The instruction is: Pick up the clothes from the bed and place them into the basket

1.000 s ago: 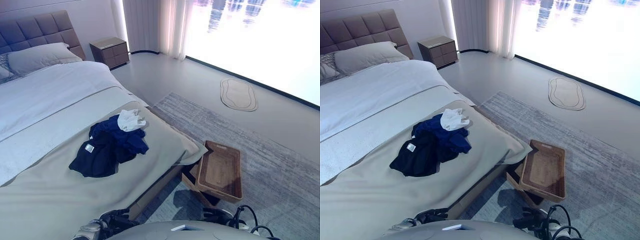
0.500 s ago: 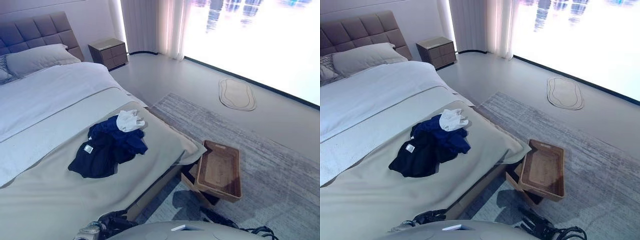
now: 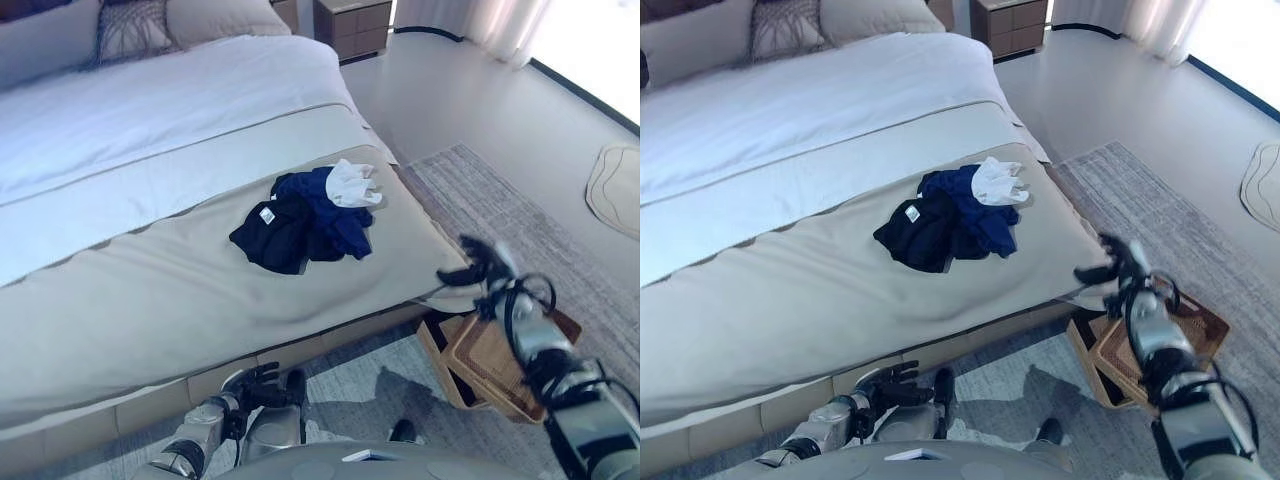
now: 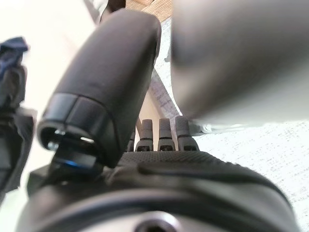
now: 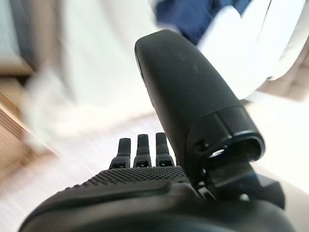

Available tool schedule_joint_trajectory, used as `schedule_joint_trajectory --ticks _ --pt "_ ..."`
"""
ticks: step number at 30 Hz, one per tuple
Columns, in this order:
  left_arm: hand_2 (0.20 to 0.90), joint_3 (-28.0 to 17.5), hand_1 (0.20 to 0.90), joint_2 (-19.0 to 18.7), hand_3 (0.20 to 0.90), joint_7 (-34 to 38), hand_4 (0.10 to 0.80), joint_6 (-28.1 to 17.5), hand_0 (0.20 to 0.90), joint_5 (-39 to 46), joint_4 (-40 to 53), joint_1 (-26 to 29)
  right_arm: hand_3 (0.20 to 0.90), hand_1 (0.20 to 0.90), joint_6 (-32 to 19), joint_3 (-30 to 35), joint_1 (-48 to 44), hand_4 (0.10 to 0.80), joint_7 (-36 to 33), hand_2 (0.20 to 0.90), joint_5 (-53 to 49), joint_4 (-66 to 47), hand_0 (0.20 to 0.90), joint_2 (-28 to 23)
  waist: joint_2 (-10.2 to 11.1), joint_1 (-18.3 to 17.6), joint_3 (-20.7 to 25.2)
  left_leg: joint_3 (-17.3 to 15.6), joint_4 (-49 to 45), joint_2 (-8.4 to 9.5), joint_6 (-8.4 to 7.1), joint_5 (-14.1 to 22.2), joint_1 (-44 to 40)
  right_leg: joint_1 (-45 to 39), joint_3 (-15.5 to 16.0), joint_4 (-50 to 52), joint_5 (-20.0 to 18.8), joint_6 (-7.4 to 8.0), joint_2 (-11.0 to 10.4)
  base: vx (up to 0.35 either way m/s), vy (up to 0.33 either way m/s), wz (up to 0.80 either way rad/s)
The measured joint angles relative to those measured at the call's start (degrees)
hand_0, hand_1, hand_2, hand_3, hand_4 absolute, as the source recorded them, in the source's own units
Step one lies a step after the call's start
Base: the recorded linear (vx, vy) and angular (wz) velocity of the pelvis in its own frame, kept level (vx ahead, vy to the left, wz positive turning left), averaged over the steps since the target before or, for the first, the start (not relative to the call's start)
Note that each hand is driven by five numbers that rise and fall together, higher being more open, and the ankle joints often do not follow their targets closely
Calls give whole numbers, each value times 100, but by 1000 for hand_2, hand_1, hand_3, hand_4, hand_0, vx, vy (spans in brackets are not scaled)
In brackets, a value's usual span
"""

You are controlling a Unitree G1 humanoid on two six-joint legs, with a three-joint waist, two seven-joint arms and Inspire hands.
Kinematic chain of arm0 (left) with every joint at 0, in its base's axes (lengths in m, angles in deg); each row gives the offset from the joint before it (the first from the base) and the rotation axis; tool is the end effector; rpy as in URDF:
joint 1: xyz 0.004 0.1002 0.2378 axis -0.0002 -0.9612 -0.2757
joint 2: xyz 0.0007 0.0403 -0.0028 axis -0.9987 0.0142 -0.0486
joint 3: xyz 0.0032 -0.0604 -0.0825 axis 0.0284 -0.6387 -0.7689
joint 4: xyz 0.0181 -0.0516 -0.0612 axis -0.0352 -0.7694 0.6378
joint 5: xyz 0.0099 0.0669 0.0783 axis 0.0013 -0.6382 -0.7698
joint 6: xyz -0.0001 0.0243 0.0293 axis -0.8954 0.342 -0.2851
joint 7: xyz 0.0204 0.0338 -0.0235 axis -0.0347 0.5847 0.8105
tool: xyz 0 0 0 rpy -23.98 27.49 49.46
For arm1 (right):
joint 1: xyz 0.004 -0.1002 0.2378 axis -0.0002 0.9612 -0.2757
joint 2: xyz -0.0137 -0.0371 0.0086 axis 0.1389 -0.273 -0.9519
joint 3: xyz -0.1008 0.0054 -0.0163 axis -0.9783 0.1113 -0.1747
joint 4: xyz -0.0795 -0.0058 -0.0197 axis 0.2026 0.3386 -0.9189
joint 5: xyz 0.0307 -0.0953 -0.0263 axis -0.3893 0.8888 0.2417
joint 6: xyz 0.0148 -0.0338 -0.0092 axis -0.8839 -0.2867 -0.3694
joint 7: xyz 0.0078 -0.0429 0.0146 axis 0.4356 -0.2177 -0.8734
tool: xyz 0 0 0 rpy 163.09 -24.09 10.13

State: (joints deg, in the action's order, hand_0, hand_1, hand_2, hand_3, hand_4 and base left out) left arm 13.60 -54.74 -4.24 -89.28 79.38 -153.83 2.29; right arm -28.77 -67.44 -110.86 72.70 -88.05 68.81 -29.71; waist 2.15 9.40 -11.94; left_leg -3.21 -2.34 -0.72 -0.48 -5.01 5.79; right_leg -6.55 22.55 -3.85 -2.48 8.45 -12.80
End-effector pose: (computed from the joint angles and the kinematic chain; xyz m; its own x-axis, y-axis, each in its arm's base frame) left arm 0.1225 0.2195 -0.1023 0.5207 -0.1003 -0.8478 0.1433 0.9893 -0.0290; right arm 0.2815 -0.2830 0.0661 0.9159 -0.3467 -0.2021 0.1288 0.7309 -0.6702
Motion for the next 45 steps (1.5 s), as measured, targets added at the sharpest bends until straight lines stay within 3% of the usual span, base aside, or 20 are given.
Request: schedule_joint_trajectory --ticks 2,3,5,8,16,19,23,31,32,33,34,39,45 --pt "900 -61 900 -215 900 -112 800 20 900 103 -26 81 900 900 108 -80 -526 800 -106 900 343 156 900 -117 209 57 -198 134 -188 112 -25 105 181 65 2 169 89 51 -101 131 50 40" --pt "900 -56 900 -289 900 -191 800 12 900 195 -12 242 900 900 177 -125 -887 800 -160 900 472 345 900 -234 264 163 -291 227 -398 143 14 113 429 263 8 341 126 -17 -124 79 51 53" --pt "900 -47 900 -381 900 -221 800 -15 900 242 1 671 900 900 329 -343 -1918 800 -326 900 729 888 900 -452 273 468 -569 369 -861 161 18 196 1061 709 83 541 134 -23 -146 93 44 36" --pt "900 -49 900 -521 900 -119 800 -67 900 360 264 891 900 900 419 -565 -2719 800 -464 900 905 1075 900 -541 242 793 -971 528 -1100 179 -27 236 1476 925 271 608 134 -23 -141 81 39 32" --pt "900 111 900 -886 900 169 800 -193 900 770 407 763 900 900 882 -1165 -3515 800 -694 900 1116 1440 900 -530 266 1462 -1479 853 -1616 274 -62 365 2237 1366 490 1013 206 -136 -194 82 25 28" --pt "900 121 900 -962 900 140 800 -423 900 993 543 613 900 900 1134 -1254 -3860 800 -979 900 1055 1565 900 -527 280 1531 -1678 890 -1829 310 -51 423 2517 1638 488 1296 331 -171 -264 56 58 5" --pt "900 119 900 -971 900 13 800 -685 900 1257 667 534 900 900 1563 -1437 -4378 800 -1266 900 934 2032 900 -519 262 1591 -1713 942 -2062 371 -43 431 3027 2136 492 1632 494 -20 -373 25 90 5" --pt "900 -21 900 -1039 900 -199 800 -810 900 1730 957 306 900 900 2133 -1783 -5012 800 -936 900 505 2670 900 -546 235 1555 -1755 966 -2136 368 -119 408 3850 3059 457 2116 517 9 -503 -12 13 -1" --pt "900 -28 900 -1069 900 -205 800 -803 900 1782 1028 260 565 613 2126 -1911 -5047 465 -844 613 506 2662 613 -553 234 1548 -1756 981 -2127 367 -172 372 3955 3178 449 2153 517 9 -505 -46 -11 2" --pt "900 -58 900 -1079 900 -222 800 -794 900 1796 1054 241 329 411 2117 -1957 -5080 229 -757 411 507 2653 411 -555 229 1550 -1759 985 -2126 368 -197 355 4042 3283 442 2202 518 10 -513 -38 -6 2" --pt "900 -80 900 -1086 900 -232 800 -794 900 1849 1064 219 200 300 2118 -2056 -5138 100 -681 300 507 2651 300 -557 228 1551 -1760 986 -2121 366 -213 345 4122 3385 441 2252 518 11 -528 0 0 0" --pt "900 -155 900 -1103 900 -291 800 -787 900 1885 1071 137 200 300 1946 -2172 -5267 100 -504 300 496 2626 300 -681 228 1558 -1760 979 -2111 351 -237 330 4196 3487 431 2304 519 11 -533 -15 -30 -1" --pt "900 -181 900 -1197 900 -414 800 -803 900 1875 1299 135 200 300 1179 -2175 -5289 100 42 300 -209 2322 300 -910 245 1579 -1769 889 -2101 162 -244 291 3894 3155 359 2044 515 11 -347 -9 -93 -11"
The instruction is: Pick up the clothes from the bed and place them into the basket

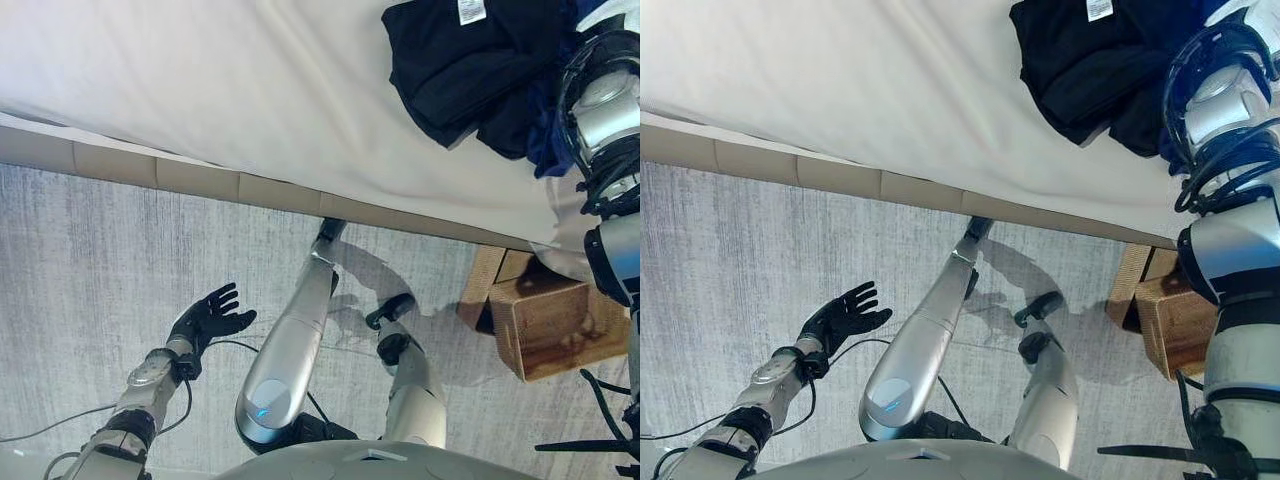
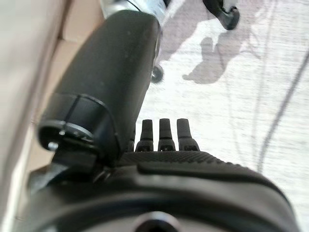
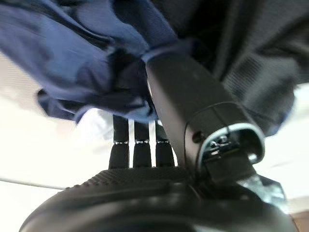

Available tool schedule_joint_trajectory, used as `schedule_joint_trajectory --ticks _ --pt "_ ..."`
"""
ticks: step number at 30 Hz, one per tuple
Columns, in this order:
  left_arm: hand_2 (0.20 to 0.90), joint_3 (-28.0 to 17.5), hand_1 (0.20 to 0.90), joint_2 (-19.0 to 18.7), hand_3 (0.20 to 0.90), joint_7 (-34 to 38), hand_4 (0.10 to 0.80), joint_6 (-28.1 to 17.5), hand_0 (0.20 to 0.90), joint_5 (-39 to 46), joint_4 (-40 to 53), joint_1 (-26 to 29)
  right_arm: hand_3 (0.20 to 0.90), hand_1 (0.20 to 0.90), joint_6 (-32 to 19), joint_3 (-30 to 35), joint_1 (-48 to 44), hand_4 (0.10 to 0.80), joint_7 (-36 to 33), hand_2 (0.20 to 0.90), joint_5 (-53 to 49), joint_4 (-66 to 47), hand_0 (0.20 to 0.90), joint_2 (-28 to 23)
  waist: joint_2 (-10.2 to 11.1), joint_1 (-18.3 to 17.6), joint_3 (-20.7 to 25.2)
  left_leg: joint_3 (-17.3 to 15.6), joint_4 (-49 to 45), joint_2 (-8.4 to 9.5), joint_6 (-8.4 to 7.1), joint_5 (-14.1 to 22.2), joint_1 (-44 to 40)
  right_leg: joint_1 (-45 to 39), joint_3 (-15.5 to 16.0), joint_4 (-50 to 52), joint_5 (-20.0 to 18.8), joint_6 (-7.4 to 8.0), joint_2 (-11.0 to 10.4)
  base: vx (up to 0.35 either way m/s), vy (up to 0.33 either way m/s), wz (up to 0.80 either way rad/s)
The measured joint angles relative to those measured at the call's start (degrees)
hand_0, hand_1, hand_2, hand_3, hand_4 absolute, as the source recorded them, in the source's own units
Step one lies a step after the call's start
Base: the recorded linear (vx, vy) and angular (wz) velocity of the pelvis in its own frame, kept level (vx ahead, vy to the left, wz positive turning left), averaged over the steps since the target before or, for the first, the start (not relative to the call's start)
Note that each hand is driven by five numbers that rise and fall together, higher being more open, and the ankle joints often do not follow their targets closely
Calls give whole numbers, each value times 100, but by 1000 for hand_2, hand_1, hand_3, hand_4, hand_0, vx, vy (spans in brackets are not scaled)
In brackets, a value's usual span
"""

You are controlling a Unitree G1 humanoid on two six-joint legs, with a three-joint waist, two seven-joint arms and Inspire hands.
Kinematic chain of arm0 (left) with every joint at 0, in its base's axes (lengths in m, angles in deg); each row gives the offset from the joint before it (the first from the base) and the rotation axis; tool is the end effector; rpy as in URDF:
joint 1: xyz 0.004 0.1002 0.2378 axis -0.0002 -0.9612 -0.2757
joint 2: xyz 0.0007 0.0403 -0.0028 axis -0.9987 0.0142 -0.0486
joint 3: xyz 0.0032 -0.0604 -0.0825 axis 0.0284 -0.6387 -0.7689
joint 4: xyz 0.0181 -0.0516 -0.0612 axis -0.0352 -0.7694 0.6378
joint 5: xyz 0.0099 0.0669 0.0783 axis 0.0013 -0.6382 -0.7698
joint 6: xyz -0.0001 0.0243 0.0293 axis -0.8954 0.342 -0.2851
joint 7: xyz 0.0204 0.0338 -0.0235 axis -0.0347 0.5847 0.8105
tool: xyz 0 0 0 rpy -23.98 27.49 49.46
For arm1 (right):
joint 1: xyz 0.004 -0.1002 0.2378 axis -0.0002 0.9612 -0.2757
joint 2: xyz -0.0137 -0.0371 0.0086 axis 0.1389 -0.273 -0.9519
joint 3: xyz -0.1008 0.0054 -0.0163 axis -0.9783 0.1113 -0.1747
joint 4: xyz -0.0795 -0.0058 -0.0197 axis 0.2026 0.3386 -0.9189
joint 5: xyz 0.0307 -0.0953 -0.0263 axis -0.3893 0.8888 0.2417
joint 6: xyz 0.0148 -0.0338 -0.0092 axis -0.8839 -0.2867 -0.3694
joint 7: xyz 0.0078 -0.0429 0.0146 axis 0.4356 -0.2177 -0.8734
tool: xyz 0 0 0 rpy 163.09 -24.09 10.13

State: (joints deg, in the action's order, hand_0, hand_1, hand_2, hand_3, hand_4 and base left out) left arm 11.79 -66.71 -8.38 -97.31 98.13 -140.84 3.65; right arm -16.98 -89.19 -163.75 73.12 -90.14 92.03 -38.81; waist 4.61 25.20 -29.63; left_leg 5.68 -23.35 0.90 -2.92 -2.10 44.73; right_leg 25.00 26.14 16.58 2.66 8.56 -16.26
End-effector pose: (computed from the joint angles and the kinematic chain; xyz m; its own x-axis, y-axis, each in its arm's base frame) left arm 0.1687 0.2756 -0.0497 0.8430 -0.0514 -0.5355 0.0183 0.9976 -0.0670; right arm 0.3520 -0.2808 0.2966 0.8377 -0.5140 0.1846 0.4622 0.4872 -0.7409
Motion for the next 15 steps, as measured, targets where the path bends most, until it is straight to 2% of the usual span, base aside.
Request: schedule_joint_trajectory --ticks 1,4,5,8,11,13,15 --pt "900 -2 900 -14 900 -3 800 5 900 -5 -3 2 200 300 -140 -12 15 100 134 300 -217 -166 300 -13 3 -24 -3 -19 46 -25 7 4 -125 -136 -6 -86 -1 -1 34 13 -78 -20" --pt "900 -2 900 -80 900 2 800 7 900 -67 -8 6 200 300 -621 -2 100 100 489 300 -901 -868 300 -22 36 -33 -23 -129 192 -152 43 -7 -541 -563 -13 -517 -121 -132 207 8 -61 -22" --pt "900 -5 900 -89 900 13 800 9 900 -98 -11 10 200 300 -868 8 169 100 489 300 -1089 -1194 300 -21 37 -40 -23 -147 196 -188 86 -36 -667 -736 -13 -683 -197 -170 281 4 -37 -12" --pt "900 3 900 -70 900 52 800 9 900 -162 -12 17 200 300 -1456 126 344 100 366 300 -1309 -1844 300 9 37 -55 -23 -161 195 -246 80 2 -952 -1069 -11 -895 -267 -245 344 -18 -22 -7" --pt "900 3 900 -54 900 204 800 27 900 -288 -20 22 200 300 -1565 685 497 100 103 300 -1334 -2341 300 243 38 -87 -23 -222 196 -294 89 18 -1179 -1314 -13 -982 -290 -276 381 -37 -15 -6" --pt "900 -5 900 -30 900 306 800 42 900 -363 -24 23 200 300 -1588 1012 617 100 -39 300 -1507 -2670 300 420 39 -109 -22 -324 259 -323 97 36 -1456 -1547 -11 -1090 -347 -356 377 -36 -7 -15" --pt "900 -15 900 -24 900 350 800 47 900 -457 -43 21 200 300 -1590 1070 636 100 -129 300 -1557 -2847 300 447 41 -111 -19 -430 328 -335 103 107 -1694 -1764 -12 -1235 -376 -393 378 18 2 -19"
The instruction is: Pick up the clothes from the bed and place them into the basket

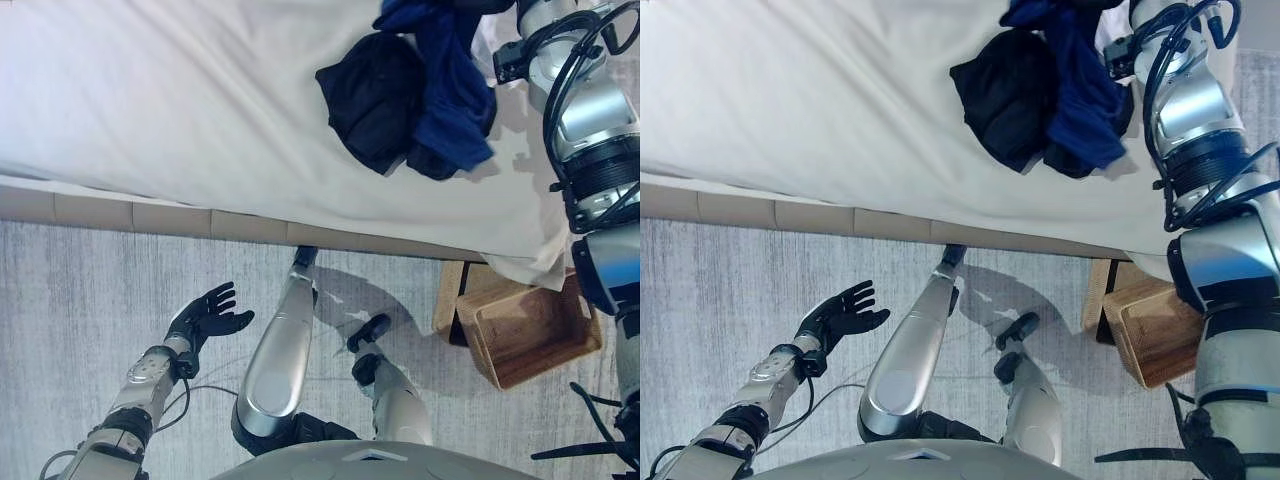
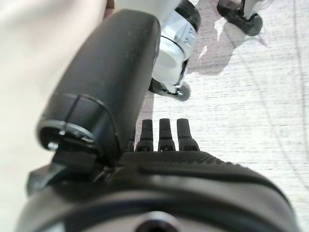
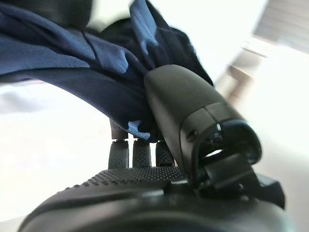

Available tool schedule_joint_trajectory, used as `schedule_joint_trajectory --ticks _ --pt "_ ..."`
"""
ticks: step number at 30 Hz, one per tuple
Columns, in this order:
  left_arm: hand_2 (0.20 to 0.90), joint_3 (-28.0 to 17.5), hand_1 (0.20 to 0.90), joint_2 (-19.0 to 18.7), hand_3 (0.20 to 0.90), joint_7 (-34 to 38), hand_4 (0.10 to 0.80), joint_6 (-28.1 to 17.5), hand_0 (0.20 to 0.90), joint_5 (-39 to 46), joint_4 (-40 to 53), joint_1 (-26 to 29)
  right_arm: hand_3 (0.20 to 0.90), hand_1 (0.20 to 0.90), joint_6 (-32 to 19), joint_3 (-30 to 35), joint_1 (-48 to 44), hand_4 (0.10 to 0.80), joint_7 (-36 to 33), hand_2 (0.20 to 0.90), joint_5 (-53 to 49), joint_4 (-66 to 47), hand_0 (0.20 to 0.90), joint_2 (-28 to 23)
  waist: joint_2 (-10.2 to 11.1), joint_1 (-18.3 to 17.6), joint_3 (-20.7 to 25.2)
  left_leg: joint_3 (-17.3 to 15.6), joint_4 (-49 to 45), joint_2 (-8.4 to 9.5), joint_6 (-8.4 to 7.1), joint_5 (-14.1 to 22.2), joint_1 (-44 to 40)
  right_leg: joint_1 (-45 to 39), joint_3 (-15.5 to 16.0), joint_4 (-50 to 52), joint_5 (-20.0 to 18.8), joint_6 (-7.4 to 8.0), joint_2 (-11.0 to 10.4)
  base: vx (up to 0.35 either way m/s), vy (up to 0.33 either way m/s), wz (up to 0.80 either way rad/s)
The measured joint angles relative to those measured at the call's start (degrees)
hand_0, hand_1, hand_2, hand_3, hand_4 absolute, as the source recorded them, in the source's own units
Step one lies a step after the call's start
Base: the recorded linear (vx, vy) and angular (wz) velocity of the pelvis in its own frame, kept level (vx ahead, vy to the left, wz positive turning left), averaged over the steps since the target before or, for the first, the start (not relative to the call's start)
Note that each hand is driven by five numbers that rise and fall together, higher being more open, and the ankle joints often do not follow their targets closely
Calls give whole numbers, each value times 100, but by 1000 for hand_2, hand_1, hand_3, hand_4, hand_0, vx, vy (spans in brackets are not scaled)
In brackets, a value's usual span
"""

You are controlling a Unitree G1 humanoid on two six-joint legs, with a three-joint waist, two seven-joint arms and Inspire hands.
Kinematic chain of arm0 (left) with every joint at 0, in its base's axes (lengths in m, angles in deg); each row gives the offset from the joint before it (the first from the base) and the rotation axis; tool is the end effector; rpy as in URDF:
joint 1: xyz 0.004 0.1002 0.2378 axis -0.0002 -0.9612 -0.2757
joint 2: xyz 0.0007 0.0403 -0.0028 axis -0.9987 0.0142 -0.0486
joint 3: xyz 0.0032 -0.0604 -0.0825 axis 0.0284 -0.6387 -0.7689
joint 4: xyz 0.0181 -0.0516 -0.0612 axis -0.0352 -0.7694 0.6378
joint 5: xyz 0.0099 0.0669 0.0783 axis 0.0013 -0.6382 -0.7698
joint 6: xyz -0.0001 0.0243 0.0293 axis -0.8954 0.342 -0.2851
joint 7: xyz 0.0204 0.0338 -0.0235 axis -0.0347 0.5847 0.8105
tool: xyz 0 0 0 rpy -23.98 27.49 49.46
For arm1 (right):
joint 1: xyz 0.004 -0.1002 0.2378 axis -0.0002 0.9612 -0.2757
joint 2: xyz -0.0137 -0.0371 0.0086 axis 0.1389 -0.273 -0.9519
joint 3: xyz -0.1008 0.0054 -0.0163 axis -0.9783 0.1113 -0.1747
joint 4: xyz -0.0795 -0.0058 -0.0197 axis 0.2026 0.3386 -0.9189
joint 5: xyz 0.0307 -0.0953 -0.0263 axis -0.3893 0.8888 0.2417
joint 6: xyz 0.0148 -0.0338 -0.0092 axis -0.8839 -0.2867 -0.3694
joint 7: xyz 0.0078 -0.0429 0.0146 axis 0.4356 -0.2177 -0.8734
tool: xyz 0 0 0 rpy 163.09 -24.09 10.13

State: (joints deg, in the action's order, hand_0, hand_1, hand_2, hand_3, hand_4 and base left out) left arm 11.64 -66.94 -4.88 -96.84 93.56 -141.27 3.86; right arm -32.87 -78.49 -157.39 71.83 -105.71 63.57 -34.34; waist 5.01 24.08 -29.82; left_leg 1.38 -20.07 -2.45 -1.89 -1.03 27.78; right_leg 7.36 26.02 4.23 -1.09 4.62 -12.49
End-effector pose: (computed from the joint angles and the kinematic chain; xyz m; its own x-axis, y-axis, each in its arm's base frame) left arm 0.1688 0.2768 -0.0496 0.8271 0.0007 -0.5620 0.0154 0.9996 0.0239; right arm 0.3449 -0.1968 0.3272 0.8352 -0.0021 0.5499 0.2677 0.8750 -0.4033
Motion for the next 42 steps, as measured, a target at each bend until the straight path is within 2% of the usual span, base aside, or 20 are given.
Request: schedule_joint_trajectory --ticks 3,12,16,17,18,19,21,24,25,26,27,33,35,42 --pt "900 -161 900 18 900 67 800 135 900 -121 -19 5 200 300 82 147 3 100 -42 300 26 -117 300 -2 14 -73 13 -109 54 -16 -59 111 -299 -265 -15 -86 -16 -50 -14 62 -4 -12" --pt "900 -506 900 175 900 200 800 347 900 -598 -625 -59 200 300 421 610 287 100 -19 300 -206 -128 300 -18 2 -251 27 -248 343 138 -8 159 -1055 -952 9 -269 -23 -37 -134 39 -4 0" --pt "900 -559 900 265 900 213 800 466 900 -903 -719 -154 200 300 682 677 417 100 401 300 -256 -210 300 -32 -9 -338 211 -184 398 179 22 139 -1156 -1079 110 -282 -25 -34 -143 34 -2 9" --pt "900 -558 900 290 900 212 800 488 900 -997 -767 -154 258 349 817 675 482 158 560 349 -243 -206 349 -50 -4 -342 300 -162 416 181 28 121 -1158 -1085 138 -283 -25 -34 -136 9 -12 14" --pt "900 -556 900 317 900 210 800 505 900 -1045 -800 -159 645 681 970 671 554 545 756 681 -168 -190 681 -69 -5 -324 383 -144 423 181 25 108 -1167 -1097 152 -286 -25 -34 -131 8 -23 9" --pt "900 -557 900 343 900 213 800 507 900 -1104 -873 -159 900 900 1120 641 643 800 962 900 -78 -167 900 -71 3 -305 440 -129 430 183 18 100 -1209 -1150 168 -301 -25 -34 -122 10 -24 9" --pt "900 -553 900 383 900 218 800 611 900 -1221 -883 -160 900 900 1412 421 897 800 1495 900 146 -53 900 -71 8 -305 628 -44 441 180 9 107 -1256 -1257 296 -336 -25 -34 -77 3 -10 16" --pt "900 -547 900 414 900 216 800 646 900 -1232 -883 -168 900 900 1567 57 1125 800 2061 900 441 247 900 -62 19 -241 762 -2 465 168 5 110 -1358 -1358 319 -348 -24 -33 -47 -25 -1 5" --pt "900 -546 900 414 900 216 800 659 900 -1232 -882 -167 820 832 1580 10 1153 720 2142 832 509 276 832 -63 19 -239 781 3 465 167 5 110 -1361 -1367 326 -354 -24 -33 -39 -63 -5 0" --pt "900 -545 900 414 900 216 800 702 900 -1232 -875 -162 420 488 1637 -128 1194 320 2310 488 626 325 488 -61 22 -238 821 3 465 161 -6 115 -1361 -1369 329 -365 -24 -33 -28 -79 -6 0" --pt "900 -545 900 408 900 214 800 723 900 -1232 -870 -157 200 300 1641 -161 1218 100 2422 300 708 372 300 -50 23 -234 833 6 464 161 -18 106 -1358 -1372 329 -378 -24 -33 -20 -80 -4 -2" --pt "900 -545 900 347 900 215 800 868 900 -1237 -859 -178 200 300 1644 -332 1245 100 2602 300 824 436 300 -37 49 -228 884 75 481 163 -102 139 -1284 -1356 386 -439 0 -3 20 -49 20 4" --pt "900 -543 900 324 900 214 800 878 900 -1237 -860 -253 200 300 1637 -332 1300 100 2599 300 827 436 300 -26 124 -226 1090 142 452 174 -115 111 -1098 -1216 433 -440 14 20 18 -49 48 12" --pt "900 -523 900 306 900 217 800 876 900 -1235 -855 -310 200 300 1353 -286 1310 100 2142 300 823 382 300 -22 131 -238 1096 195 553 261 -82 46 -1139 -1260 475 -387 14 19 -64 -2 58 9"
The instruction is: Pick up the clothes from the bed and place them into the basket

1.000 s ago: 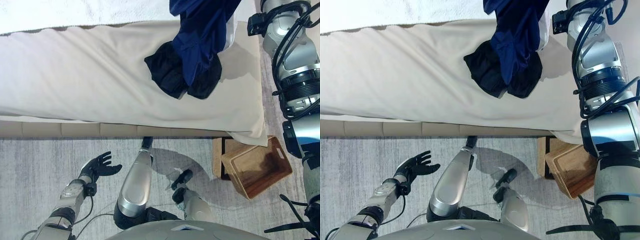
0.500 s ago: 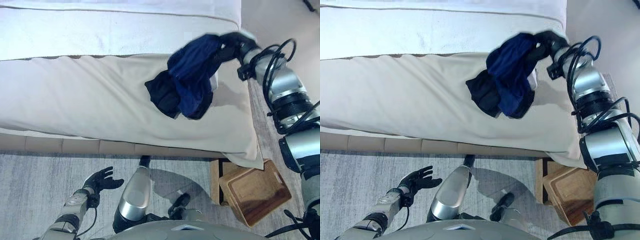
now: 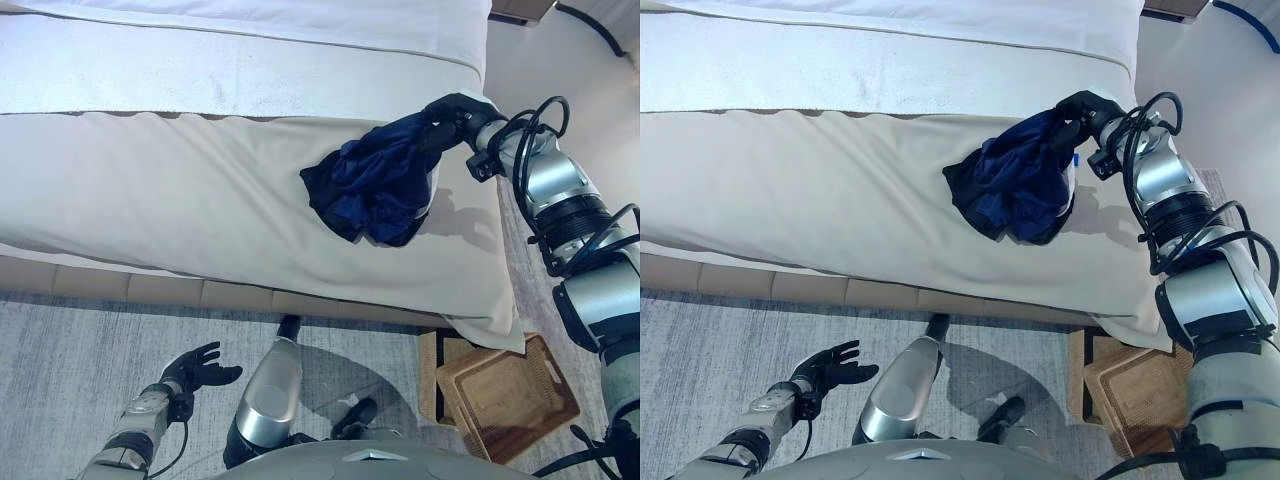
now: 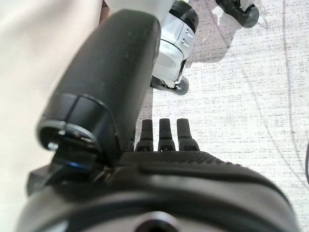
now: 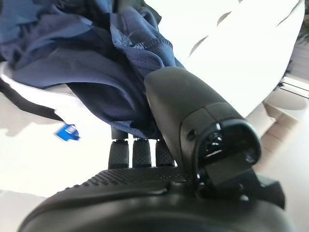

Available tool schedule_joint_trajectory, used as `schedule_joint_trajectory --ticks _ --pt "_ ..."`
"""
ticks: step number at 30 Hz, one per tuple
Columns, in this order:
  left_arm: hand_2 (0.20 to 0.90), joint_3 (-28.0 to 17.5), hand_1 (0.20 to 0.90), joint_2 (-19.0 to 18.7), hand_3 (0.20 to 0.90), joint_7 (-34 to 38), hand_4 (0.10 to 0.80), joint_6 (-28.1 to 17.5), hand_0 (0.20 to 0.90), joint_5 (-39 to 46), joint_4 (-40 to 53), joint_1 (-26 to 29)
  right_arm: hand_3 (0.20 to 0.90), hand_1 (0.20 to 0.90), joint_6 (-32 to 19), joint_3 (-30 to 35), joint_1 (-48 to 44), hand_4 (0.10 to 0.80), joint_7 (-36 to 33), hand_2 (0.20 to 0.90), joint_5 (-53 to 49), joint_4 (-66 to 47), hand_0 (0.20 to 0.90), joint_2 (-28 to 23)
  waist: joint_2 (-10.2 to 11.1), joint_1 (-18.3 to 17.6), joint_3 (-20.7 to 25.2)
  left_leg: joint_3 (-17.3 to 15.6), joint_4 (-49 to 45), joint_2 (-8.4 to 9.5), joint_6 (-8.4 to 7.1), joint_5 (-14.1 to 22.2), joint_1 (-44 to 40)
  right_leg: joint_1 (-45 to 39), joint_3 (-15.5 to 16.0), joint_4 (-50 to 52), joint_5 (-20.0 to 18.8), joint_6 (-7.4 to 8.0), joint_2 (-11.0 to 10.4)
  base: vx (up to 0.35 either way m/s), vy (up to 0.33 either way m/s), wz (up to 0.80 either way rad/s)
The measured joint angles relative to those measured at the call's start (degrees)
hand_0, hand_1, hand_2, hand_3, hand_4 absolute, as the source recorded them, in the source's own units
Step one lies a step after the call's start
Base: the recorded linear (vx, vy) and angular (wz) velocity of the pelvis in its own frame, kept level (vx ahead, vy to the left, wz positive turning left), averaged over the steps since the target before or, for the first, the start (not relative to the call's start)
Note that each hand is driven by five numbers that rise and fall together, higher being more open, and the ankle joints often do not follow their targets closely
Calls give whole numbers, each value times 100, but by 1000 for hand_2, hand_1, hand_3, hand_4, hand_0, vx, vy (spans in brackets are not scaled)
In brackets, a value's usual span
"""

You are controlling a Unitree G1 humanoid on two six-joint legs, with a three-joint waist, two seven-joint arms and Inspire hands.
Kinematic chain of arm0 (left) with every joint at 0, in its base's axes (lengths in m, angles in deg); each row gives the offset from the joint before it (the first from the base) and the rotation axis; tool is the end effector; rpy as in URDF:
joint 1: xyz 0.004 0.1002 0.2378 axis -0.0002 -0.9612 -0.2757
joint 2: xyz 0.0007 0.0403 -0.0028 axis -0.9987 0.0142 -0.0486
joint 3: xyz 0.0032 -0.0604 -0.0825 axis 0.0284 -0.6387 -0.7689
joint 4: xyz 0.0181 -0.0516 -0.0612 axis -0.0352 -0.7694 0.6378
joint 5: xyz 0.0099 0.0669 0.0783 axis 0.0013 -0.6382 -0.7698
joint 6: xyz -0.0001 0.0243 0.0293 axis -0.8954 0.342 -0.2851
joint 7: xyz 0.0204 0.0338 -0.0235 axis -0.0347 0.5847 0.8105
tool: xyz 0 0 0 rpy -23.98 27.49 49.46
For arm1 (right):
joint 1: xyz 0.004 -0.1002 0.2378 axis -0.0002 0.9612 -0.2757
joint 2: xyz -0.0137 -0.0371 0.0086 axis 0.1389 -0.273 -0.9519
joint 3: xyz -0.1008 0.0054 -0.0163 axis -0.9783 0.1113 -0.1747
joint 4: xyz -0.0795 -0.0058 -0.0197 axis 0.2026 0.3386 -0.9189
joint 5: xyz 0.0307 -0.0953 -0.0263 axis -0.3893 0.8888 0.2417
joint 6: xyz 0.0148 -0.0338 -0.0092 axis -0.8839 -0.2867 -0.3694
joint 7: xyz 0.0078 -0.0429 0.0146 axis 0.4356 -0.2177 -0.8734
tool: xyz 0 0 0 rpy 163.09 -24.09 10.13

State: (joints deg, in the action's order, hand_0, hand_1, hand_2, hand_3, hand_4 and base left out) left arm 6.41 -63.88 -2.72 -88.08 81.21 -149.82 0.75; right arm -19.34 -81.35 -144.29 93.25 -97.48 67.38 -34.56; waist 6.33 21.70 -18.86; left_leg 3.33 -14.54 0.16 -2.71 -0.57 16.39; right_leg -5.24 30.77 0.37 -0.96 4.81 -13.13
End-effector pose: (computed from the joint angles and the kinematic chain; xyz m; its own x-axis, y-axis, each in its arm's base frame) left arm 0.1248 0.2808 -0.0788 0.5812 0.1058 -0.8069 -0.0181 0.9929 0.1172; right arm 0.3534 -0.2319 0.2307 0.9937 0.0518 -0.0995 -0.1043 0.7539 -0.6487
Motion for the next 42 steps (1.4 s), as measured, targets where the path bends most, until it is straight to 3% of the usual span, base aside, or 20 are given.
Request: schedule_joint_trajectory --ticks 7,15,19,27,33,38,39,40,42 --pt "900 1 900 -1 900 21 800 -6 900 0 -6 -49 200 300 -161 477 202 100 -809 300 -2 -367 300 2 -3 -31 1 -1 144 23 31 -43 -112 -21 -20 74 -1 0 -34 22 34 1" --pt "900 -4 900 153 900 68 800 -21 900 -148 -141 -107 200 300 -668 1142 451 100 -2442 300 0 -1571 300 -10 -16 -299 13 -49 414 0 52 -156 -417 -148 -77 78 -2 -2 -21 20 6 -3" --pt "900 -8 900 192 900 65 800 -33 900 -229 -349 -137 200 300 -738 1325 387 100 -2942 300 -8 -1761 300 -123 -29 -355 111 -150 540 -5 52 -140 -651 -239 -168 127 -3 -3 -58 25 47 -11" --pt "900 -9 900 260 900 -8 800 -37 900 -230 -532 -252 200 300 -737 1291 308 100 -2820 300 -478 -1704 300 -340 -76 -516 536 -337 751 -4 127 -88 -1074 -274 -197 474 -6 -5 -225 28 15 -15" --pt "900 2 900 338 900 -12 800 -33 900 -343 -532 -291 200 300 -737 924 308 100 -1869 300 -748 -1705 300 -316 -52 -593 847 -316 798 -16 127 -88 -1124 -304 -184 488 -6 -5 -209 3 -1 -1" --pt "900 5 900 337 900 -6 800 4 900 -491 -538 -344 200 300 -582 680 309 100 -1180 300 -1296 -1697 300 125 -30 -495 872 -240 794 -17 126 -89 -1095 -321 -107 490 -6 -5 -198 6 -9 6" --pt "900 16 900 327 900 -5 800 13 900 -528 -537 -357 848 855 -508 613 308 748 -1072 855 -1319 -1626 855 221 -13 -438 885 -223 791 -13 124 -91 -1085 -332 -52 480 -6 -4 -203 -16 -20 10" --pt "900 48 900 315 900 -3 800 20 900 -583 -537 -360 900 900 -452 583 308 800 -980 900 -1327 -1523 900 299 0 -399 893 -208 786 -11 121 -93 -1081 -342 -24 476 -5 -4 -202 -33 -27 11" --pt "900 57 900 301 900 -4 800 95 900 -645 -532 -370 900 900 -262 536 305 800 -766 900 -1302 -1177 900 547 47 -239 924 -190 780 -6 107 -103 -1057 -339 2 457 -4 -4 -201 -40 -28 7"
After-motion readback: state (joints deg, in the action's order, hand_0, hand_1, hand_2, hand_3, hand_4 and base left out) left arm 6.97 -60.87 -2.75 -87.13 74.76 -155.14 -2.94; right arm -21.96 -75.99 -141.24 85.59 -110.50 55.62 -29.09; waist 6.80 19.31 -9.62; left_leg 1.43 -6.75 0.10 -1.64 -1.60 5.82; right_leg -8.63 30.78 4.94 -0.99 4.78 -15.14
